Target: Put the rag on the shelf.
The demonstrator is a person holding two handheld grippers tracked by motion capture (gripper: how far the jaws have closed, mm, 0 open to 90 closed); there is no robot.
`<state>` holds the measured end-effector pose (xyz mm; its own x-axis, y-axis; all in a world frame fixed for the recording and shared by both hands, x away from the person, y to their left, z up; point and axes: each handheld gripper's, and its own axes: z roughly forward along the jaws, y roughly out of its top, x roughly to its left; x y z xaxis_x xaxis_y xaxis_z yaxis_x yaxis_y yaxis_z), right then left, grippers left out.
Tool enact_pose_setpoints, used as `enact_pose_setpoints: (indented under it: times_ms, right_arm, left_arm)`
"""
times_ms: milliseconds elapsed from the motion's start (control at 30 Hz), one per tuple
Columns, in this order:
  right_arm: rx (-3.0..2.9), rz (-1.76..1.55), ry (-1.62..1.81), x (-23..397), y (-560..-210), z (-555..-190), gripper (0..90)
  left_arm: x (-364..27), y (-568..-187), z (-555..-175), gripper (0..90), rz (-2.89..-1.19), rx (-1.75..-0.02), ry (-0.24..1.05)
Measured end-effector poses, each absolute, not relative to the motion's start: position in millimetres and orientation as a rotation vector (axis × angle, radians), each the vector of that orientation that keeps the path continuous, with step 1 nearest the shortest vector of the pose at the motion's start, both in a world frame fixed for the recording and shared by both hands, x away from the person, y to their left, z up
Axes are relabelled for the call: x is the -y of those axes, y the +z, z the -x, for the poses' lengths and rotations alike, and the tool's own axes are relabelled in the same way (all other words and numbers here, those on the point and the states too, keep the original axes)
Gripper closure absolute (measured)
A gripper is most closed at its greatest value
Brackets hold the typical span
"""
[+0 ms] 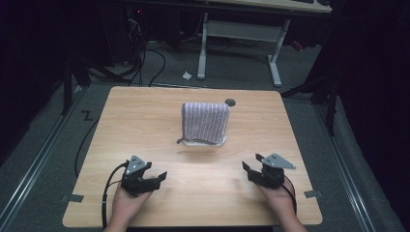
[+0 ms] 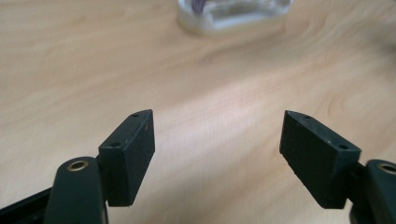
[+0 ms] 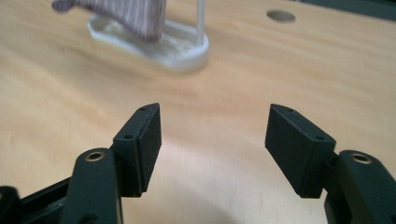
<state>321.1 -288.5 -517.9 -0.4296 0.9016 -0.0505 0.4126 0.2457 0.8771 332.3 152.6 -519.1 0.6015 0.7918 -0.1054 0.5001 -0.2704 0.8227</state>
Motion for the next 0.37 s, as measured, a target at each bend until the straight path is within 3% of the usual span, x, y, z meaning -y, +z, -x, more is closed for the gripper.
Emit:
enact_pose_setpoints:
  times_ms: [200,367]
  right_arm:
    - [-1.959,-1.261,1.094,303.1,-524.7,-309.5,34.1]
    - [-1.945,-1.254,1.083,304.5,-524.9,-313.5,32.8]
  left_arm:
    - [-156.1,-530.6,-335.4,26.5,-1.949,-1.058,0.340]
    - [-152.2,-524.4,-333.4,26.4,-1.939,-1.022,0.377]
